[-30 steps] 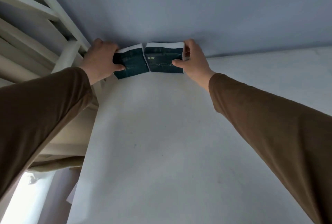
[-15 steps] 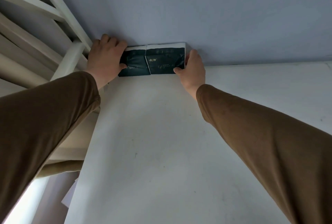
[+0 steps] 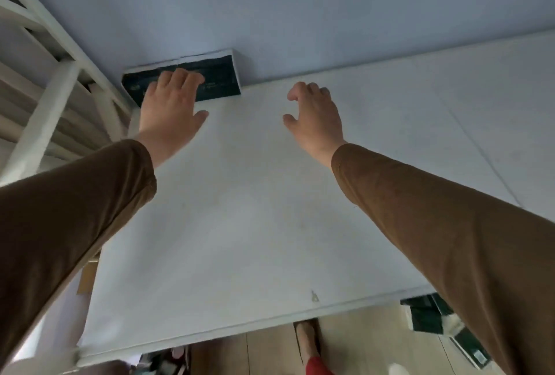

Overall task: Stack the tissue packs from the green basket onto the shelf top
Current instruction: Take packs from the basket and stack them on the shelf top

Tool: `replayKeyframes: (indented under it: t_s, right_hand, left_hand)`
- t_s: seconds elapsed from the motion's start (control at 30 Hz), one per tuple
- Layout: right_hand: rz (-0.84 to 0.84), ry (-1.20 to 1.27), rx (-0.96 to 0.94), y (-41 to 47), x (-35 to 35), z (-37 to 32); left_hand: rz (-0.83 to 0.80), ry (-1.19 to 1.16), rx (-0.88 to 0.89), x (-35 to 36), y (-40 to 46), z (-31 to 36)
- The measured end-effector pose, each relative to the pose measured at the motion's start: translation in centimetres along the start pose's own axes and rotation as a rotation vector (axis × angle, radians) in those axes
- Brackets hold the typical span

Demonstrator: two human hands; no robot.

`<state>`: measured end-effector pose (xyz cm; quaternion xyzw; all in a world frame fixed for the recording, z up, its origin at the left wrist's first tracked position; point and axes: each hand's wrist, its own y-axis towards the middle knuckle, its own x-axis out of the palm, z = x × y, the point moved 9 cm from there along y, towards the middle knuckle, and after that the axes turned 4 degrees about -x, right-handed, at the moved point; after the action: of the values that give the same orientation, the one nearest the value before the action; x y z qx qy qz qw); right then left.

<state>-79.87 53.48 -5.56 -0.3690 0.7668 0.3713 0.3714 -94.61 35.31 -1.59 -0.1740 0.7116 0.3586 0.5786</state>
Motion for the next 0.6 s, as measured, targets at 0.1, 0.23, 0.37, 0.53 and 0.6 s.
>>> replayKeyframes:
  t_s: [0.1, 0.23, 0.37, 0.53, 0.6]
  right_hand:
    - [0.013, -0.123, 0.068, -7.7, -5.2, 3.5]
    - [0.036, -0.227, 0.164, -18.9, -13.1, 8.5]
    - [0.082, -0.291, 0.258, -29.6, -21.3, 14.0]
    - [0.11, -0.321, 0.403, -42.9, -30.1, 21.8]
    - [0.089, -0.339, 0.434, -47.8, -32.6, 25.3]
  left_hand:
    - [-0.061, -0.104, 0.089, -0.6, -3.6, 8.3]
    - [-0.106, -0.23, 0.277, -3.2, -9.3, 21.8]
    - [-0.12, -0.343, 0.45, -6.8, -15.5, 35.4]
    - [-0.144, -0.459, 0.561, -9.8, -23.0, 50.9]
    - [-0.157, -0.478, 0.59, -10.2, -25.8, 56.8]
